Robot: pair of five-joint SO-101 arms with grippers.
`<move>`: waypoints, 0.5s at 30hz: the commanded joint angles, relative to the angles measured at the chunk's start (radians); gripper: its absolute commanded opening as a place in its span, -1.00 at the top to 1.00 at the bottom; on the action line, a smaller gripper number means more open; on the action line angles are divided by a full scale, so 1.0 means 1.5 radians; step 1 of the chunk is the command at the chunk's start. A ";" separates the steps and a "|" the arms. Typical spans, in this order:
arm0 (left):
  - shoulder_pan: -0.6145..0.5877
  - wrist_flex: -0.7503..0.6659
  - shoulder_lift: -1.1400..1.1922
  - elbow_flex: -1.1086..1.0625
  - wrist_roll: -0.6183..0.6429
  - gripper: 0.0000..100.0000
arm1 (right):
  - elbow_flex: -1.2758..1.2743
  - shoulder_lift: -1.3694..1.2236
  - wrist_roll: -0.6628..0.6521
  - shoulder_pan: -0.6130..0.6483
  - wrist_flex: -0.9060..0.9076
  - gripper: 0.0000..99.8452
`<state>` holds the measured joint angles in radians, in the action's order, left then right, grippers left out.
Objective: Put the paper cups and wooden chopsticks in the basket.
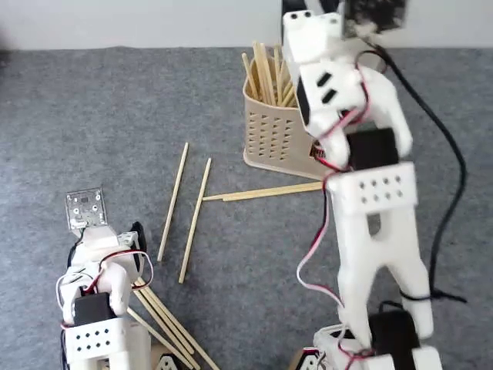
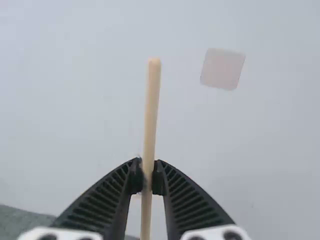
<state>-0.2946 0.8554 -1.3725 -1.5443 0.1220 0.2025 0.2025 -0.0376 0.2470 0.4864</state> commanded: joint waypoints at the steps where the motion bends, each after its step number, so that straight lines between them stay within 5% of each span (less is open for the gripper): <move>1: -0.006 -0.017 -0.009 0.004 -0.004 0.65 | 0.030 -0.021 0.042 -0.015 0.026 0.98; 5: -0.006 -0.017 -0.009 0.004 -0.004 0.65 | 0.031 -0.043 0.053 -0.015 0.074 0.91; 11: -0.006 -0.017 -0.009 0.004 -0.004 0.65 | 0.035 -0.032 0.057 -0.019 0.142 0.43; 15: -0.006 -0.017 -0.009 0.004 -0.004 0.65 | 0.035 0.033 0.058 -0.019 0.182 0.41</move>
<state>-0.2946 0.8554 -1.3725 -1.5443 0.1220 0.2025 0.1473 0.0361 0.2332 0.7258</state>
